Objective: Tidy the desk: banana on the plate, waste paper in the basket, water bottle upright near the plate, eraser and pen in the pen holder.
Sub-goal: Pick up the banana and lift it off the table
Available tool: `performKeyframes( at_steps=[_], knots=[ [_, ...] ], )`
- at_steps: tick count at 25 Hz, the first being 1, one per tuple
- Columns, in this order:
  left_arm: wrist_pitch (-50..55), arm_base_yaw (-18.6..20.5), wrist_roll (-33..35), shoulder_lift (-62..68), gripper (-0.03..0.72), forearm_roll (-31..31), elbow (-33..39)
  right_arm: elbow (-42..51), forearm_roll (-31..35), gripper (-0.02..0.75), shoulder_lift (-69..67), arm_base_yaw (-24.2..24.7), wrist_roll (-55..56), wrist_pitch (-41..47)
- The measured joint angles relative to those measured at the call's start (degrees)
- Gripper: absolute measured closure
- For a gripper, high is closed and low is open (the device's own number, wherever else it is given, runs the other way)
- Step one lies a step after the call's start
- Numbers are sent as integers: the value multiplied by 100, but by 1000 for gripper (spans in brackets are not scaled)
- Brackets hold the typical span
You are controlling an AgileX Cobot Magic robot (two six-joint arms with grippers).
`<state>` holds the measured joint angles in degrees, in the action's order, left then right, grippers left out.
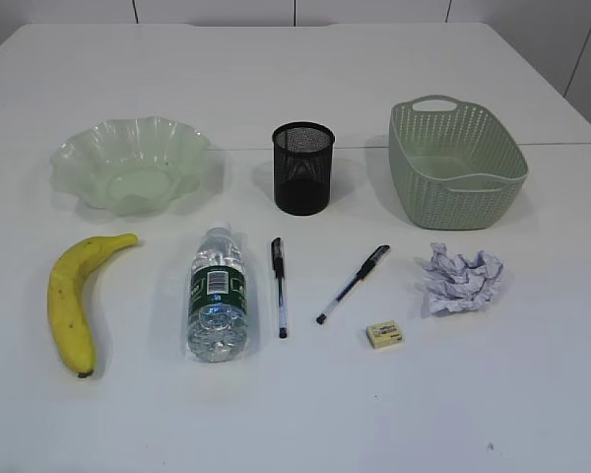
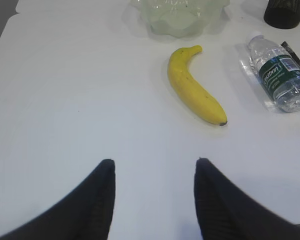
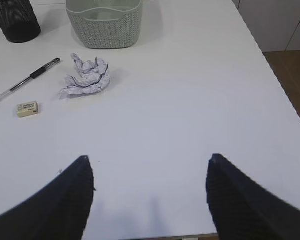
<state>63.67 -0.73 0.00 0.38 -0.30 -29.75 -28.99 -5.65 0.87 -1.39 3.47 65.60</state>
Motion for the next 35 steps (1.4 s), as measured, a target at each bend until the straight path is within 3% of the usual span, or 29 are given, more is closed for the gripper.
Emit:
performKeyframes(
  at_steps=[14, 18, 22, 35],
  knots=[
    [0, 0, 0, 0, 335, -45, 0, 0, -48, 211, 0, 0, 0, 0],
    [-161, 0, 0, 0, 281, -49, -52, 0, -48, 211, 0, 0, 10, 0],
    [-1018, 0, 0, 96, 225, -84, -303, 0, -27, 211, 0, 0, 71, 0],
    [-2079, 0, 0, 3377, 217, -454, -1310, -295, 57, 211, -607, 0, 108, -785]
  ],
)
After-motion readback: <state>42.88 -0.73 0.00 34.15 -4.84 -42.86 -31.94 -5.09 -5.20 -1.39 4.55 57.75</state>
